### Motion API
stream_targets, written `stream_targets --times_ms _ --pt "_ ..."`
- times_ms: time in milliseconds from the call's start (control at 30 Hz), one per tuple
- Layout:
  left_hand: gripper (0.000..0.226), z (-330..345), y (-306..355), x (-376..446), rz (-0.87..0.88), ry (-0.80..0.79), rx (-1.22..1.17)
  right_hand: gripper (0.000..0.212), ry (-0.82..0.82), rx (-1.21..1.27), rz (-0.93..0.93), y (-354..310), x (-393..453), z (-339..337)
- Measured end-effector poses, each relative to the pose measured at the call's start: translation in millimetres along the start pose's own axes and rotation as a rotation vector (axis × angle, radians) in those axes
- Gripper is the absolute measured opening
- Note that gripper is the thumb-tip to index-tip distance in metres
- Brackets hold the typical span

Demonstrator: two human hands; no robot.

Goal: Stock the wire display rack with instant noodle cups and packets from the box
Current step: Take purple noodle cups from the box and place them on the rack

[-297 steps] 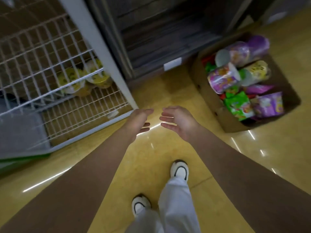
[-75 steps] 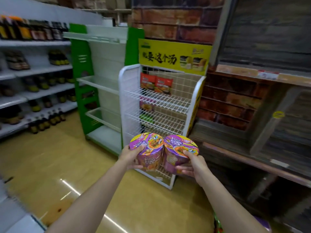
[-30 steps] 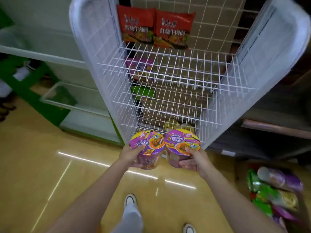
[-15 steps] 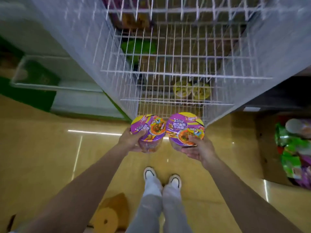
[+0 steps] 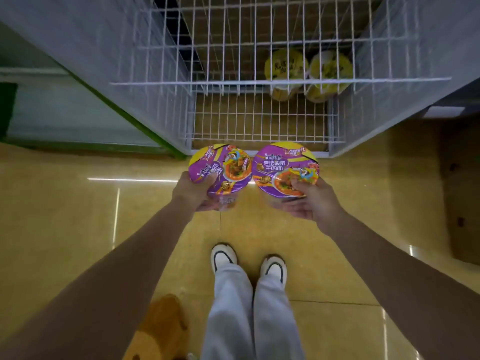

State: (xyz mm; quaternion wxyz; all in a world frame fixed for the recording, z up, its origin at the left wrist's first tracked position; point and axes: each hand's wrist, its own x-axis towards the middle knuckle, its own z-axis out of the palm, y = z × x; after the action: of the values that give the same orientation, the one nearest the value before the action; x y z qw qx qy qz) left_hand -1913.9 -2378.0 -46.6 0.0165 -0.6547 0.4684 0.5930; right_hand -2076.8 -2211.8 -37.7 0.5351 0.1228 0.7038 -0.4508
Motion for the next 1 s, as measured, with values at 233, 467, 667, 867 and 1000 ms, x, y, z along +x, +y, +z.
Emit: stream_targets --times_ms 233,467,667,867,1000 --pt "0.044 2 0 55 0.053 0.017 -0.043 0.023 -0.011 -0.036 -0.058 -3 59 18" --pt "0.04 -7 25 101 0.14 0.013 -0.145 0.019 -0.036 -0.036 -0.162 -42 114 48" --pt "0.04 11 46 187 0.217 0.086 -0.26 0.02 -0.037 0.041 -0.279 -64 198 84" --pt "0.05 30 57 274 0.214 -0.017 -0.375 0.018 -0.027 0.061 -0.406 -74 278 101" --pt "0.045 33 65 307 0.245 0.004 -0.462 0.028 0.035 0.014 -0.527 -88 313 115"
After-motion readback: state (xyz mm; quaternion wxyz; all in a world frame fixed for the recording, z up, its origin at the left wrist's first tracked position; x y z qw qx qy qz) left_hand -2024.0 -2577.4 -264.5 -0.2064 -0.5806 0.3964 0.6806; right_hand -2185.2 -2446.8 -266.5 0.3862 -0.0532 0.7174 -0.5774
